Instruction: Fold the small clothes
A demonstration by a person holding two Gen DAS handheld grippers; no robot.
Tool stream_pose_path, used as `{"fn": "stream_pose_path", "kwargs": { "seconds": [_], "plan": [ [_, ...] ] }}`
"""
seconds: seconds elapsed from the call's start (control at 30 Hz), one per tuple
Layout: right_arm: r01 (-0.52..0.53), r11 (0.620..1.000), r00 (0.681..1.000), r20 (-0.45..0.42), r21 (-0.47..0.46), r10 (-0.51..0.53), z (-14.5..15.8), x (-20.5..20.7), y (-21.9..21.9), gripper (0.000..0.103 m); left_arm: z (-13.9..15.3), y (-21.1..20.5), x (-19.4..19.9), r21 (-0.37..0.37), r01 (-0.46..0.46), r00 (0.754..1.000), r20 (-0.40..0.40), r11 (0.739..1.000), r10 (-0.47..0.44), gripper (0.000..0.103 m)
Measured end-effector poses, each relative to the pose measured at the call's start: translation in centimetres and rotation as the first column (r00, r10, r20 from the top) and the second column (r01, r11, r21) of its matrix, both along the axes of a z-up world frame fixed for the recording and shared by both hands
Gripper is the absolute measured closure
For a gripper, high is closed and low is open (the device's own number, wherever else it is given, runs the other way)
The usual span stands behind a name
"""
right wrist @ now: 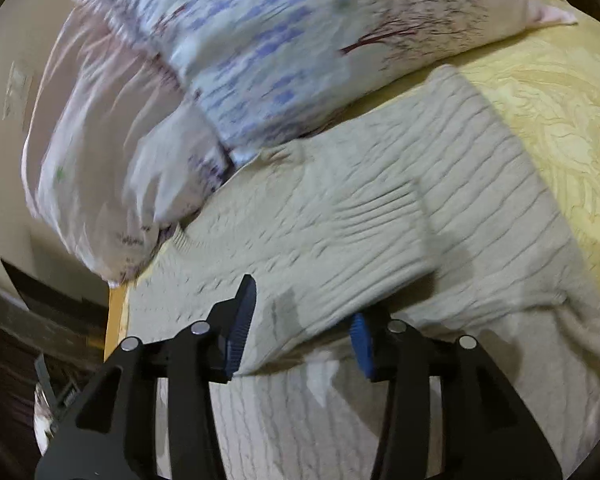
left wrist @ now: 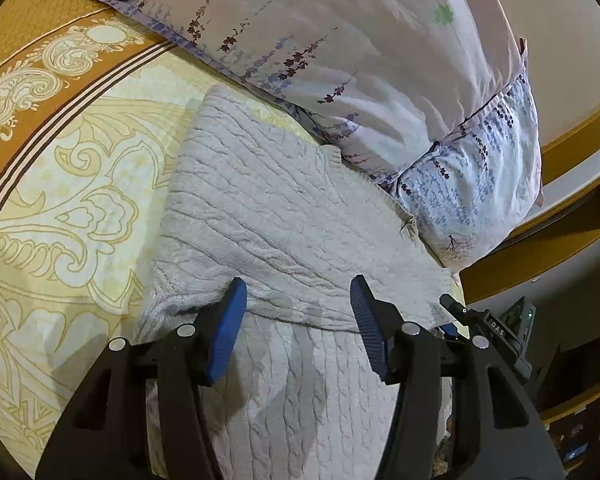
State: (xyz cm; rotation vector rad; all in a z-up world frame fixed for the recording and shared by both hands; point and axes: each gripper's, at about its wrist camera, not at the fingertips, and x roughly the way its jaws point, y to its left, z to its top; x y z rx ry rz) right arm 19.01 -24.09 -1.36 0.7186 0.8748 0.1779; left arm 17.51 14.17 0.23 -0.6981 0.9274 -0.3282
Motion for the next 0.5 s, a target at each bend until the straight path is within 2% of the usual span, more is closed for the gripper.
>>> {"fn": "stream_pose_path", "kwargs": {
  "seconds": [0.17, 0.23, 0.3, 0.37, 0.43, 0.5],
  "plan": [
    [0.078, 0.996, 0.997, -0.010, 0.031, -0.078, -0.7, 0.4, -2.6, 0.062, 0.0, 0.0, 0.0, 0.002, 0.003, 1.000, -0.002, 1.000, -0.003, 0.047],
    [0.101, 0.994, 0.995, -0.015, 0.035, -0.101, -0.8, 0.6, -3.5, 0.069, -0.1, 0.1, 0.1, 0.000, 0.003, 1.000, -0.003, 1.000, -0.003, 0.047],
    [0.085, 0.996, 0.996, -0.025, -0.005, -0.085, -0.9, 1.1, -3.5, 0.096, -0.1, 0.1, 0.1, 0.001, 0.004, 1.000, -0.004, 1.000, -0.004, 0.047],
    [0.068, 0.997, 0.997, 0.020, -0.030, -0.068, 0.0, 1.0, -3.4, 0.097, -0.1, 0.0, 0.2, 0.004, 0.007, 1.000, -0.004, 1.000, -0.007, 0.045],
    [0.078, 0.995, 0.992, 0.104, -0.066, -0.071, 1.8, 0.4, -3.4, 0.097, 0.1, -0.2, 0.1, 0.007, 0.018, 1.000, 0.006, 1.000, -0.018, 0.043],
    [0.105, 0.988, 0.987, 0.136, -0.111, -0.090, 2.7, 0.2, -3.6, 0.097, 0.4, -0.4, 0.0, 0.012, 0.029, 0.999, 0.018, 0.999, -0.030, 0.042]
  ]
}}
